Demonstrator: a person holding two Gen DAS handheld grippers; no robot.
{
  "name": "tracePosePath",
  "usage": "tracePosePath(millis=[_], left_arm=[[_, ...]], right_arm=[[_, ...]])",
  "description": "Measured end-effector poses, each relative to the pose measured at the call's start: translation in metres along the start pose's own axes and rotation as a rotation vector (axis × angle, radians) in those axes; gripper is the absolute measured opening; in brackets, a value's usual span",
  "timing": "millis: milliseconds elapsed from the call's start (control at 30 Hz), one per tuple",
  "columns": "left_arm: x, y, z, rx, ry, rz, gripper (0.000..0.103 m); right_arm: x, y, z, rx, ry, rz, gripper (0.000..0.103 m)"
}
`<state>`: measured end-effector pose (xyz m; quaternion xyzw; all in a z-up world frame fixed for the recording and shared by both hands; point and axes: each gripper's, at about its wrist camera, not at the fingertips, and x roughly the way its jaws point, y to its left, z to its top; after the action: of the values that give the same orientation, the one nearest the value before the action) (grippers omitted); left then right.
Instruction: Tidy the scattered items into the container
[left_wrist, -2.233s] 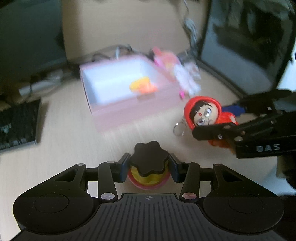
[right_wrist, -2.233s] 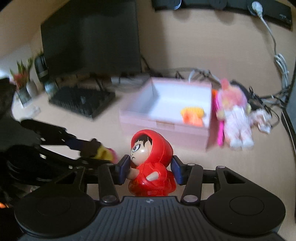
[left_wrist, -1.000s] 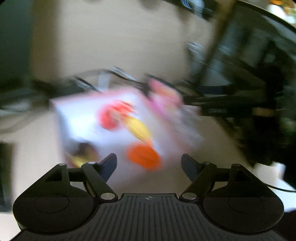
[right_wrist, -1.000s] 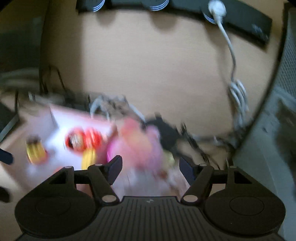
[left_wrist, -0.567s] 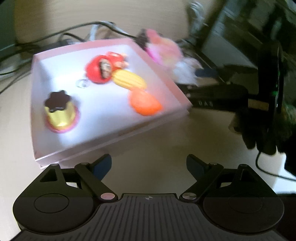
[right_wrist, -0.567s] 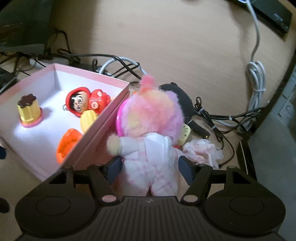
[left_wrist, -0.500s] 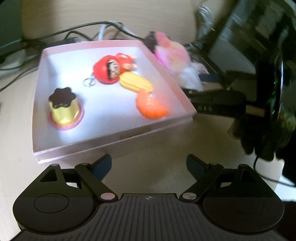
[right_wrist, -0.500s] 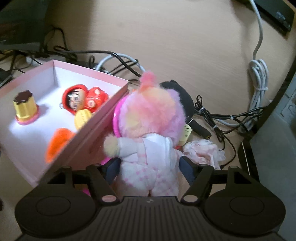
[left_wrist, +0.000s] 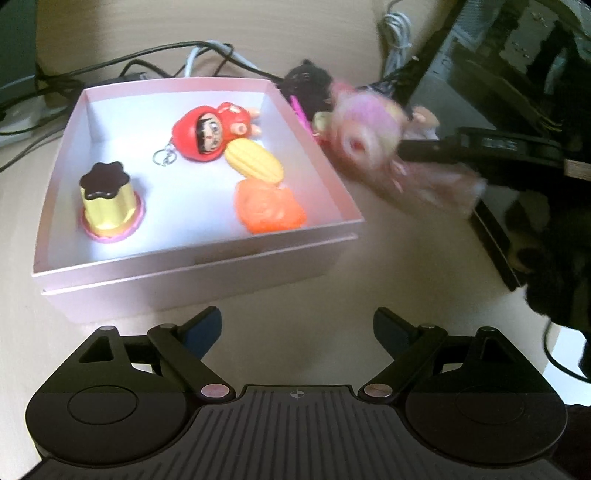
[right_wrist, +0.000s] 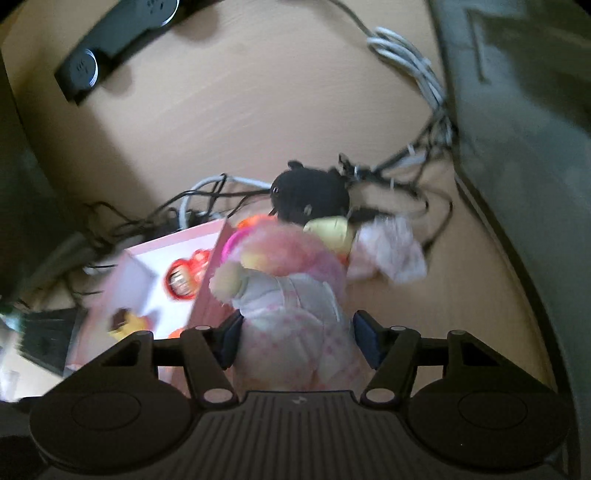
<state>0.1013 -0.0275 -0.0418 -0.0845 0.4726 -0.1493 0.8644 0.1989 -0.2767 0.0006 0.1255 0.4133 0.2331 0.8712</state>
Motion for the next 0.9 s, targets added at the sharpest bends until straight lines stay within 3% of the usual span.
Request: tracePosePath(millis=[200,300,400,500,667,767,900], left_arm=[[-0.008,-0.023,-0.012,0.042,0.000,-0.029,0.093],[-0.010,-0.034,-0.020,0.062,0.022,-0.048,0.093],[-0.008,-0.046,-0.023,0.087,0.044,-0.072,0.093],[-0.005,-0.059,-0.019,0.098,0.051,-0.124,0.093],[0.006,-0.089,-0.004,0.127,0.038,-0.208,0.093],[0.013,-0.108,0.004,0.174,0.033,-0.188,0.093],[0.017,-0.119,0.002,0.220,0.033,-0.102,0.094]], right_arm=[[-0.029,-0.029,-0.056,0.262,0.106,0.151,0.063],[-0.043,-0.038,-0.083,0.349,0.119,0.173,0.065],[-0.063,-0.041,-0.097,0.345,0.060,0.083,0.078],[-0.075,-0.038,-0.106,0.276,0.026,-0.006,0.085],[-0.095,-0.034,-0.120,0.160,-0.030,-0.153,0.086],[-0.107,-0.031,-0.129,0.090,-0.063,-0.241,0.088],[-0.113,-0.019,-0.131,-0.061,-0.119,-0.289,0.102]])
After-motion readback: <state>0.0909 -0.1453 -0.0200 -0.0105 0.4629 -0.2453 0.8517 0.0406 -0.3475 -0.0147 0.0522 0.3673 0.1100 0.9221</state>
